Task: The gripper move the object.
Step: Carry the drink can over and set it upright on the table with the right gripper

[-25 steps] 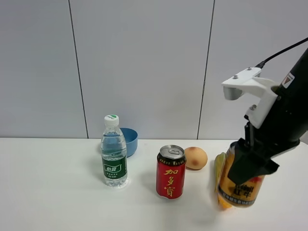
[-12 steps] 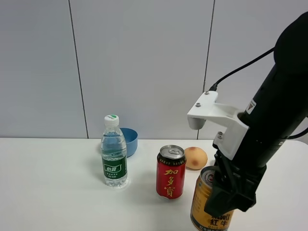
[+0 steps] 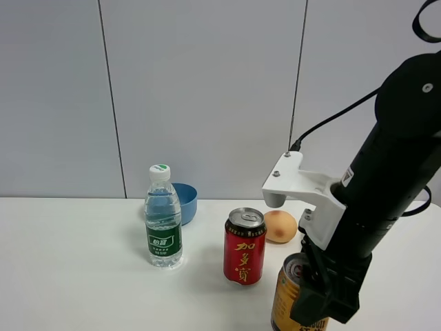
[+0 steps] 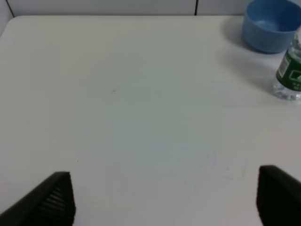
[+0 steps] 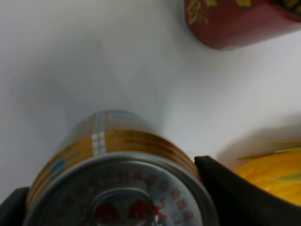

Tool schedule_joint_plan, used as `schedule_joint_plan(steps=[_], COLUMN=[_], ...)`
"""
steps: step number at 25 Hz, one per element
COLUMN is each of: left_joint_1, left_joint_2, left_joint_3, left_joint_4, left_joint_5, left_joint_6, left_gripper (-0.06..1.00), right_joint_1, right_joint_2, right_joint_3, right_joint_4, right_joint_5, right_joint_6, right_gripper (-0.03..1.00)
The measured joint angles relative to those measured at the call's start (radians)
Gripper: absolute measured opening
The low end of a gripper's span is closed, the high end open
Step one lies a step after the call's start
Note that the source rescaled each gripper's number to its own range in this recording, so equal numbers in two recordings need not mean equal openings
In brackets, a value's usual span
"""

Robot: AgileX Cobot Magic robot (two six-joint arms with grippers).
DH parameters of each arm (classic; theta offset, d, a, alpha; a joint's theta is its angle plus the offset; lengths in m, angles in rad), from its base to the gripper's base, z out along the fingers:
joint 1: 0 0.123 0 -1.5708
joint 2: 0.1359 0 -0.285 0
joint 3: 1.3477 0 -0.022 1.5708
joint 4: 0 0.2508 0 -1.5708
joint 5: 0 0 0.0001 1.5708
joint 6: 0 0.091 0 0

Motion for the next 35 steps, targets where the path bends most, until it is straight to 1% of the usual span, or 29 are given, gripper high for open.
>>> schedule_joint_plan(steps=[4, 11, 13, 16, 19, 22, 24, 27, 31, 35], left_joint_1=[0.000, 0.000, 0.000, 0.000, 0.000, 0.000, 0.000, 0.000, 0.000, 0.000], left_joint_2=[0.000, 0.000, 0.000, 0.000, 0.000, 0.000, 0.000, 0.000, 0.000, 0.000], left_joint_3=[0.000, 0.000, 0.000, 0.000, 0.000, 0.000, 0.000, 0.000, 0.000, 0.000], left_joint_4=[0.000, 0.000, 0.000, 0.000, 0.000, 0.000, 0.000, 0.000, 0.000, 0.000], left_joint_5=[0.000, 0.000, 0.000, 0.000, 0.000, 0.000, 0.000, 0.000, 0.000, 0.000], left_joint_6=[0.000, 0.001, 0.001, 0.001, 0.001, 0.000, 0.000, 0.000, 0.000, 0.000], left_gripper=[1.00, 1.00, 1.00, 1.00, 1.00, 1.00, 1.00, 1.00, 1.00, 1.00], right_joint_1=[0.014, 0.114, 0.130, 0.136, 0.140, 0.161, 0.177, 0.184, 0.184, 0.184], right_joint_2=[0.006, 0.006, 0.006, 0.015, 0.061, 0.132, 0.175, 0.220, 0.245, 0.261], right_joint_3=[0.008, 0.008, 0.006, -0.044, -0.140, -0.231, -0.270, -0.298, -0.297, -0.297], right_joint_4=[0.002, 0.024, 0.025, 0.026, 0.023, 0.023, 0.019, 0.011, -0.016, -0.021], right_joint_5=[-0.022, -0.041, -0.065, -0.068, -0.027, 0.054, 0.082, 0.092, 0.106, 0.087], right_joint_6=[0.000, -0.067, -0.067, -0.046, -0.025, -0.023, -0.023, -0.023, -0.023, -0.023], right_gripper=[0.00, 0.00, 0.00, 0.00, 0.00, 0.00, 0.00, 0.00, 0.00, 0.00])
